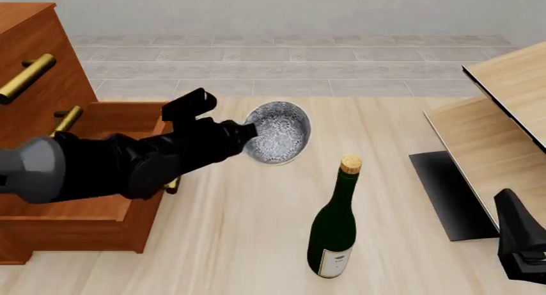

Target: Put the bowl on top of the cabinet.

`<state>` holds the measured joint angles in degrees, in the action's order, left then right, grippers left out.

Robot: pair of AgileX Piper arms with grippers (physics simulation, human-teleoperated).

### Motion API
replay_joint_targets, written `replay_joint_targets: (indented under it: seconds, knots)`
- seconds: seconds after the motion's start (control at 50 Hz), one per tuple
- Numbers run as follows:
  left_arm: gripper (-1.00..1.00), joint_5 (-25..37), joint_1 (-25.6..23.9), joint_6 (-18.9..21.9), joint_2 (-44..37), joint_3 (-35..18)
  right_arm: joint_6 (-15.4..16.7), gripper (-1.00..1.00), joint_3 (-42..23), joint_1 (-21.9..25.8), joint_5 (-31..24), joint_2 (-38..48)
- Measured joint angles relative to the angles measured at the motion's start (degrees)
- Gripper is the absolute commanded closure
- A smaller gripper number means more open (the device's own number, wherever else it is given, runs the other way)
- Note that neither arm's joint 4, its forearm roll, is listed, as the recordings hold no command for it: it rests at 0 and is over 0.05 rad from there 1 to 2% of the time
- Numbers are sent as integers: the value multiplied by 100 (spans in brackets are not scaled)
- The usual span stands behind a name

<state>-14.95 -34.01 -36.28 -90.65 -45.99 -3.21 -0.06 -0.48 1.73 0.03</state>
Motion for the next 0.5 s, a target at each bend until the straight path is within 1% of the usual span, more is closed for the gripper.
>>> replay_joint_targets:
  seconds: [0.28, 0.38, 0.5]
  knots:
    - [100, 840, 58, 28, 1174, 6, -1, -100, 2, 10, -8, 0]
    - [100, 1285, 117, -35, 1520, -100, -7, -100, 2, 7, -8, 0]
    - [100, 1930, 271, -26, 1854, -343, -12, -100, 3, 6, -8, 0]
